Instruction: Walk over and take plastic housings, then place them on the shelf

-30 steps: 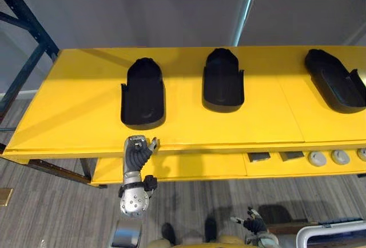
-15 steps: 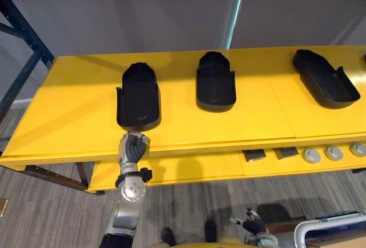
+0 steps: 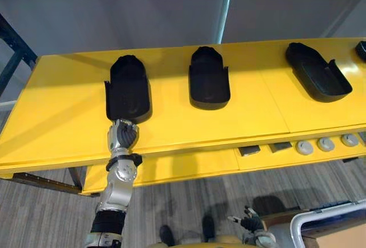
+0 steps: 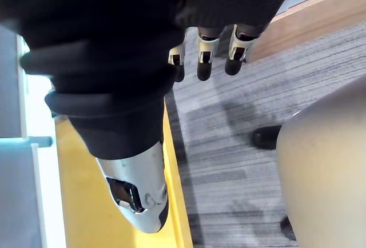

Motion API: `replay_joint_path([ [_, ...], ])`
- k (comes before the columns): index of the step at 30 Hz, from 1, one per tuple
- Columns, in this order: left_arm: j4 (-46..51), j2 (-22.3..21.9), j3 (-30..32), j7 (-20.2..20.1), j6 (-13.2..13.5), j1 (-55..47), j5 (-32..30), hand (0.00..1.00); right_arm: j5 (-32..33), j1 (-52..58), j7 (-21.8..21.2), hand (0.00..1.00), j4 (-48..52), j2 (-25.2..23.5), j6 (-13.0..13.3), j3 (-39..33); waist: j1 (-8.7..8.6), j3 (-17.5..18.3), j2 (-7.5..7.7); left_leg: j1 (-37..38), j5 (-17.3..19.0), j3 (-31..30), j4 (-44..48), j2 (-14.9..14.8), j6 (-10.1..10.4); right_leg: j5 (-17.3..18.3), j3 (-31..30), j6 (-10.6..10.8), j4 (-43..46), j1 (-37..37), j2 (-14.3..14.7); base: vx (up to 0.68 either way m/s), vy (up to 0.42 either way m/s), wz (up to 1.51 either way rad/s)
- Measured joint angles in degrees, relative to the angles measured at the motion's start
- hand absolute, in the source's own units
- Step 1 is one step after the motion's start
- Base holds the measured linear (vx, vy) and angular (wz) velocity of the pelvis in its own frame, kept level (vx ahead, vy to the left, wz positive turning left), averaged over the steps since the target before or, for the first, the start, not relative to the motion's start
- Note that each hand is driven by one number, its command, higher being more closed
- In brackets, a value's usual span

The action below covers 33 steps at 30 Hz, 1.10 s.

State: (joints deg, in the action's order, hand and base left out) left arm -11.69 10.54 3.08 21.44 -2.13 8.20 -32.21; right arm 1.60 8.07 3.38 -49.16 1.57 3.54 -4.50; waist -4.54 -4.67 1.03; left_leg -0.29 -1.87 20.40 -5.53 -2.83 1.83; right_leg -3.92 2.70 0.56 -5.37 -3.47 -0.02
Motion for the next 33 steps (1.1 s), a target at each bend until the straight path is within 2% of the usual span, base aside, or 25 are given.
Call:
replay_joint_path([
  [4,-0.2,0.8,1.0,0.0,-0.1,0.3,0.0,1.00,0.0,-0.3,-0.1,0.00,0.0,-0.1,0.0,0.0,-0.96,-0.1,0.28,0.0,0.0,0.2,0.0,0.2,0.0,0.0,-0.6,0.0,0.0,-0.5,-0.1,-0.04,-0.001,-0.03],
  [14,1.8,1.0,-0.6,-0.2,0.3,0.6,1.8,1.00,0.0,-1.3,-0.4,0.00,-1.6,0.0,0.0,-0.1,-1.00,-0.1,0.29,0.3,-0.2,-1.1,0.0,0.3,-0.2,0.0,1.1,0.0,-0.2,0.9,-0.2,0.00,-0.009,0.07],
  [16,6.8,1.0,-1.8,-0.3,1.4,-0.1,3.7,1.00,0.0,-1.3,-0.4,0.00,-1.7,0.0,0.0,-0.1,-0.98,-0.2,0.26,0.4,-0.3,-2.1,0.0,0.4,-0.4,0.0,2.1,0.0,-0.2,1.5,-0.3,-0.04,-0.005,0.25],
  [19,18.9,1.0,-1.4,-0.2,4.9,-1.2,7.4,1.00,0.1,-1.5,-0.4,0.00,-2.4,0.2,0.2,-0.1,-0.65,-0.2,0.14,0.5,-0.6,-3.1,0.0,0.6,-0.8,0.0,2.5,0.1,-0.2,2.0,-1.1,-0.06,0.027,0.17],
  [21,27.8,0.9,2.0,0.0,9.0,-3.4,11.1,1.00,0.1,-1.8,-0.4,0.00,-3.3,0.4,0.5,-0.2,-0.33,-0.5,-0.28,1.0,-0.6,-3.3,0.0,0.4,-0.8,0.3,2.5,0.3,0.5,2.2,-1.3,-0.07,0.001,0.06],
  [22,29.1,0.9,3.3,0.1,10.1,-3.9,12.2,1.00,0.1,-1.8,-0.4,0.00,-3.4,0.5,0.5,-0.2,-0.14,-0.6,-0.44,1.1,-0.6,-3.3,-0.2,0.4,-0.8,0.4,2.5,0.3,0.7,2.2,-1.3,-0.08,0.003,0.03],
  [24,30.3,0.0,10.6,1.6,12.8,-5.4,17.7,1.00,0.1,-2.1,-0.3,0.00,-3.6,0.8,0.3,-0.7,0.55,-0.7,-0.95,1.3,-0.5,-3.8,-0.4,0.5,-0.8,0.9,2.7,0.6,1.7,2.2,-1.5,-0.06,0.007,0.10],
  [25,30.1,-1.4,16.2,3.3,12.9,-6.8,21.2,1.00,0.1,-2.1,-0.3,0.00,-3.7,0.8,0.2,-1.6,0.85,-0.7,-1.13,1.5,-0.6,-4.2,-0.4,0.5,-0.8,1.2,3.0,0.6,2.2,2.3,-1.5,-0.04,0.007,0.17],
  [27,28.2,-3.1,23.1,6.4,13.2,-10.4,26.8,1.00,0.0,-1.9,0.2,0.00,-3.8,0.9,-0.1,-1.9,1.59,-0.7,-1.08,2.2,-0.5,-4.7,-0.4,0.5,-0.8,1.5,3.5,0.5,2.3,3.3,-1.6,-0.03,0.004,0.15],
  [29,25.4,-3.7,26.4,7.8,13.1,-14.1,29.7,1.00,0.0,-1.2,0.3,0.00,-3.7,1.0,-0.3,-1.8,2.62,-0.6,-0.80,2.6,-0.3,-4.8,-0.4,0.5,-0.5,1.7,3.7,0.5,2.3,3.7,-1.6,-0.01,0.001,0.08],
  [33,18.3,-5.4,28.5,8.4,10.0,-21.0,32.7,1.00,0.0,-0.4,0.3,0.00,-1.3,0.4,-1.3,-1.6,3.80,-0.4,-0.57,2.9,0.2,-4.5,-0.3,0.5,-0.9,2.0,3.8,0.6,2.5,4.2,-1.7,0.00,0.000,0.01],
])
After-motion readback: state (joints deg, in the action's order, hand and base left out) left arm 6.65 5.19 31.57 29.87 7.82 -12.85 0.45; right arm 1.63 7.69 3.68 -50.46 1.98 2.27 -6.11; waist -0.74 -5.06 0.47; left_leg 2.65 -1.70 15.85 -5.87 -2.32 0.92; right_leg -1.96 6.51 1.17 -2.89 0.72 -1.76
